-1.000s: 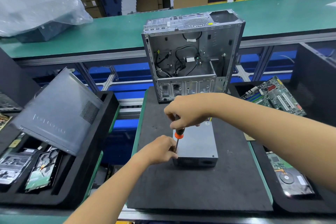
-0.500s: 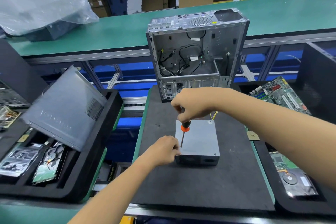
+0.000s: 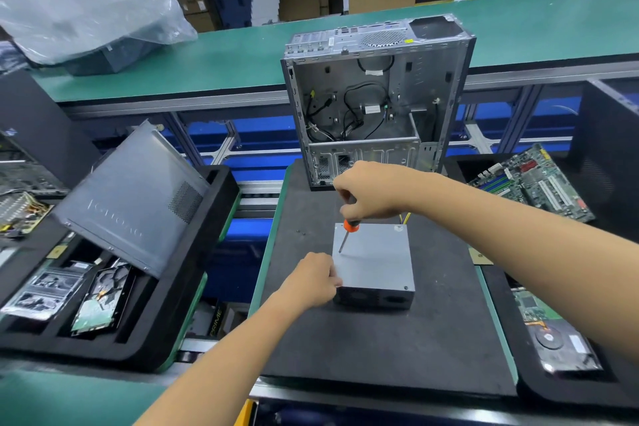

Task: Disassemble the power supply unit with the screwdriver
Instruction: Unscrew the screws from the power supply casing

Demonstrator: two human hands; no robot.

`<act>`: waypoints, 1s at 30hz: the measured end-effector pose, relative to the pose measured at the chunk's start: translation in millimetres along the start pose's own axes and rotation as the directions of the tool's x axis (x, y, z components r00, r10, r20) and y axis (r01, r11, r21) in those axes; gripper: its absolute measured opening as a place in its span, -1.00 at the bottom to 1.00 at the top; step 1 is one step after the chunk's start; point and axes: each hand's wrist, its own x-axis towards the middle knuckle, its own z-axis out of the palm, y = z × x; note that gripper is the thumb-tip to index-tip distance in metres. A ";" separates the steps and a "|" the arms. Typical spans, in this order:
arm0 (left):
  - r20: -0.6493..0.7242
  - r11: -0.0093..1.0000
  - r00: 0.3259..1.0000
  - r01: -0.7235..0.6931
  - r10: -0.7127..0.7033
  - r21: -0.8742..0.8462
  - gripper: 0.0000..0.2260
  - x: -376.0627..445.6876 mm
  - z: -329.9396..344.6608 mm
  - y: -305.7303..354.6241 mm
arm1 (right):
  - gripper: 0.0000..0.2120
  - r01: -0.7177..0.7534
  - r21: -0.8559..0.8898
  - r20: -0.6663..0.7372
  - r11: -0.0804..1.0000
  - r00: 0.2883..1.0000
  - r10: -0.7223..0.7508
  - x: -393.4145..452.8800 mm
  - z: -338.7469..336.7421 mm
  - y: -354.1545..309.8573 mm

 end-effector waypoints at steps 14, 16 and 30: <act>-0.150 0.988 0.980 0.141 -0.132 0.055 -0.84 -17.7 21.6 20.6 | -0.82 0.019 0.018 -0.050 1.000 0.999 -0.018 -9.1 10.4 -1.6; -0.155 0.983 0.983 0.123 -0.101 0.136 -0.88 -20.0 22.0 22.2 | -0.82 0.007 0.015 -0.048 1.000 0.999 -0.007 -9.7 11.0 -2.2; -0.141 0.886 0.990 0.046 0.023 0.461 -0.91 -20.1 18.2 25.6 | -0.78 -0.012 -0.022 0.032 1.000 0.999 0.013 -17.6 8.9 -4.8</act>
